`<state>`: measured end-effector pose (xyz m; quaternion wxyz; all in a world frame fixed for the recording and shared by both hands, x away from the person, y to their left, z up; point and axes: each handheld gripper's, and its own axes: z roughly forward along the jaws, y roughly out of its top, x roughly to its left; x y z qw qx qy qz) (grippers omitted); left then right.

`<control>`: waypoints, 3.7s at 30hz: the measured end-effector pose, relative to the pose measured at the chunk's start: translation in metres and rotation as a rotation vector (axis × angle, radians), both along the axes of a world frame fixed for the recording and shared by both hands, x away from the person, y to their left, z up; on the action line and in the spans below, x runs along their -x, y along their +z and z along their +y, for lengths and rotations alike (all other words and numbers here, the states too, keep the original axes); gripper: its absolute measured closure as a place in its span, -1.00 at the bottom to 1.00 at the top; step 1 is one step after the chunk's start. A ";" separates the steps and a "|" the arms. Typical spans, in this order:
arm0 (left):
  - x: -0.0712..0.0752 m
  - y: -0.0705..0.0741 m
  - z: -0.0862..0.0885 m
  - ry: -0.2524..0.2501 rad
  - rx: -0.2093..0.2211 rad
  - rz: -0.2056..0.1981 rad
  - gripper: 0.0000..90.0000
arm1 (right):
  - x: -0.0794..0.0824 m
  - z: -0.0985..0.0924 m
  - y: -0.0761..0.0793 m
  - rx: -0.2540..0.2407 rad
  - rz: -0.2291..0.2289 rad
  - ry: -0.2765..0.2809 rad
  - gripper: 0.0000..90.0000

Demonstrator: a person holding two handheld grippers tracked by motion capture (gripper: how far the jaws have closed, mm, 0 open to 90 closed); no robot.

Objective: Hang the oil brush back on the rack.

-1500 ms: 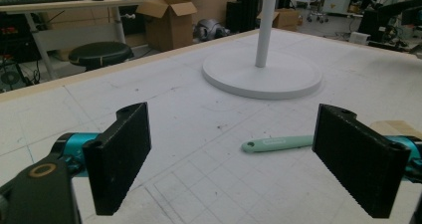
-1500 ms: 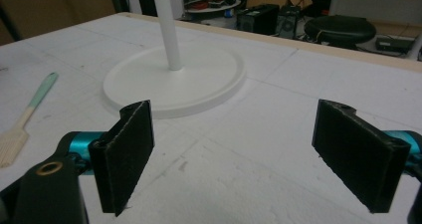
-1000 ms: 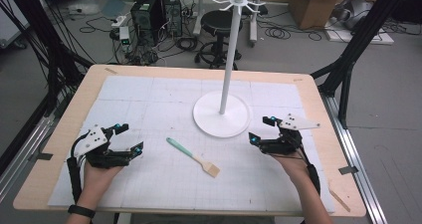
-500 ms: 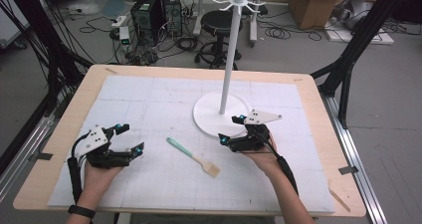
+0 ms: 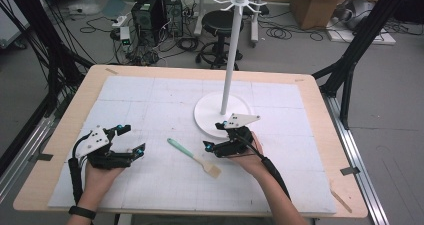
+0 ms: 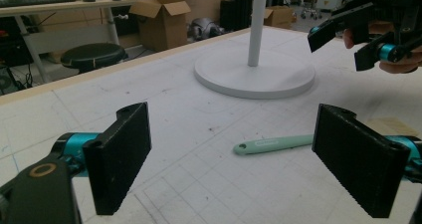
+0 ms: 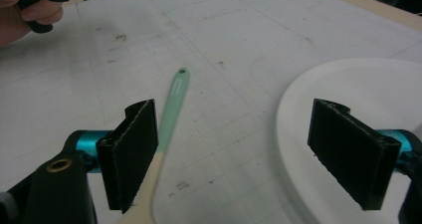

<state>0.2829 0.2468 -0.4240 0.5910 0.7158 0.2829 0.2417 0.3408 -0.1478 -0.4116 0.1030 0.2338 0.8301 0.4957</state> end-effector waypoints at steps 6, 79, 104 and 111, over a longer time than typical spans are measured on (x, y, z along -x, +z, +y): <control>0.000 0.000 -0.001 -0.002 -0.002 0.003 -0.64 | 0.002 0.015 -0.005 0.031 0.028 0.043 -0.53; 0.002 -0.003 -0.004 -0.012 -0.070 0.018 -0.58 | 0.012 0.053 -0.012 0.212 0.097 0.085 0.84; 0.002 -0.005 -0.005 -0.017 -0.072 0.023 -0.61 | 0.017 -0.070 0.079 -0.080 -0.096 -0.110 0.83; 0.001 -0.005 -0.006 -0.021 -0.072 0.026 -0.61 | 0.020 -0.092 0.104 -0.133 -0.138 -0.144 0.83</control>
